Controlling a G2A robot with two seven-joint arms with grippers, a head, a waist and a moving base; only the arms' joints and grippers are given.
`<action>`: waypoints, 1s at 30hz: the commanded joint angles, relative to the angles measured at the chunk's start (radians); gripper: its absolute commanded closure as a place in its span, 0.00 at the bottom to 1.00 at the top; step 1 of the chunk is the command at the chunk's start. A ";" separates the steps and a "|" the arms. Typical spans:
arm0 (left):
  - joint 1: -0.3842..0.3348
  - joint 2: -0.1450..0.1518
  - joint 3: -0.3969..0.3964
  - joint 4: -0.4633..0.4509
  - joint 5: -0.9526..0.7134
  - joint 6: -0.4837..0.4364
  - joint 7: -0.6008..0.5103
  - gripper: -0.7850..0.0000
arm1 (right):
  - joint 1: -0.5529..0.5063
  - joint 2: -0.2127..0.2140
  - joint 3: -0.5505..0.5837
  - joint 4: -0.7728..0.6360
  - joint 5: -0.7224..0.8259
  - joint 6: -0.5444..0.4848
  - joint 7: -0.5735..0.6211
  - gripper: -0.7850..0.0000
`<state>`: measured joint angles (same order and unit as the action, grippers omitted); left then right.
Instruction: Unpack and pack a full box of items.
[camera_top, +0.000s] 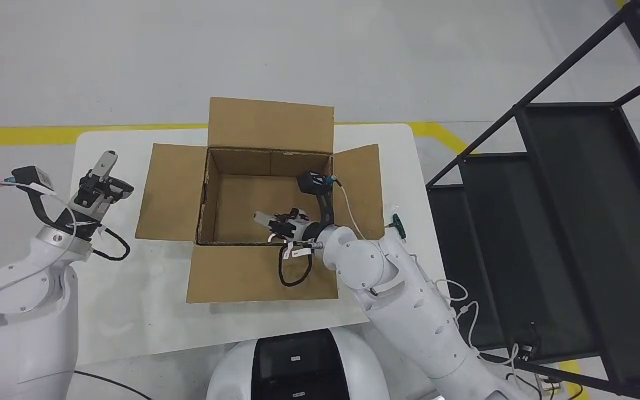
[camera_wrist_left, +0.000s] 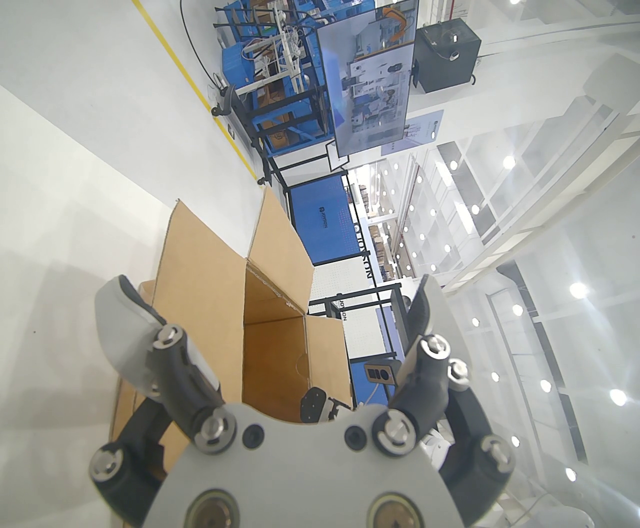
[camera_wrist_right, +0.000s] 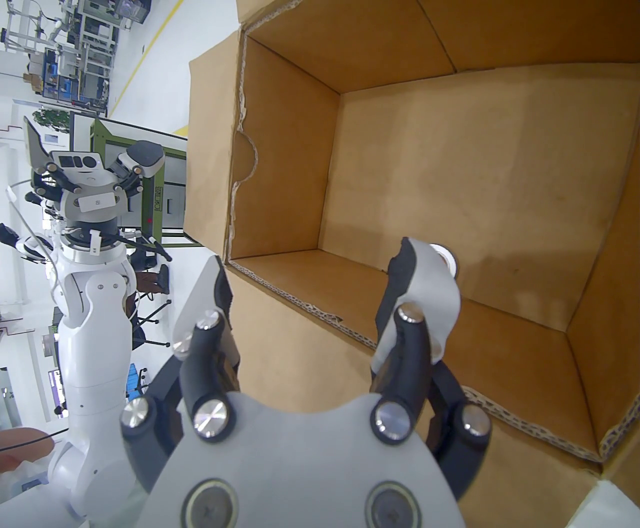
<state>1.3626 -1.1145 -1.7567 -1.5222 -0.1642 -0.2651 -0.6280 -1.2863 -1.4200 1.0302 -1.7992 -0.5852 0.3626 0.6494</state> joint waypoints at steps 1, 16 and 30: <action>0.000 0.000 0.000 0.000 0.000 0.000 0.000 0.00 | -0.002 0.002 -0.001 0.011 -0.024 0.010 0.001 0.00; 0.000 0.000 0.000 0.000 0.000 0.000 0.000 0.00 | 0.254 -0.023 -0.123 0.180 -0.154 0.218 0.277 0.00; 0.000 0.000 0.000 0.000 0.000 0.000 0.000 0.00 | 0.280 -0.040 -0.140 0.243 -0.116 0.287 0.241 0.00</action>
<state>1.3626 -1.1145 -1.7567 -1.5222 -0.1642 -0.2651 -0.6280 -1.0064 -1.4599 0.8902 -1.5558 -0.7015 0.6500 0.8904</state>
